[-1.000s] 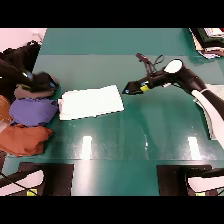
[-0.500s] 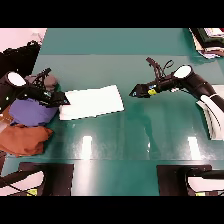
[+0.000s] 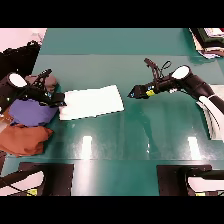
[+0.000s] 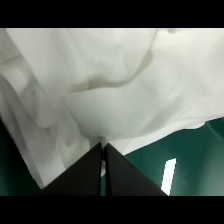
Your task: Fold the shirts.
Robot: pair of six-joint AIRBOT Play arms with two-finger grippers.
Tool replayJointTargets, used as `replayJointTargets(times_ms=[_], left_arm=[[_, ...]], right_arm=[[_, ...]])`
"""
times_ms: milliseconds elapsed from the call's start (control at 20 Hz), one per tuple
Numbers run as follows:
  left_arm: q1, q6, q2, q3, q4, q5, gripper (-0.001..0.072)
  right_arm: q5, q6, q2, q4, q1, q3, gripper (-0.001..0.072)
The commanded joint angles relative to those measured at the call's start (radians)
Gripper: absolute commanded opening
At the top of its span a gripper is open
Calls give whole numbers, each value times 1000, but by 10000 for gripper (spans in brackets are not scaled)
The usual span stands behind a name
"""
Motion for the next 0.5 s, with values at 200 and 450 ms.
replayJointTargets(times_ms=[200,450], left_arm=[[0,49,95,-40,130,-305,25],[0,40,101,-141,134,-229,526]], right_arm=[[81,26,1,-2,-52,31,430],[69,26,1,-3,-76,30,454]])
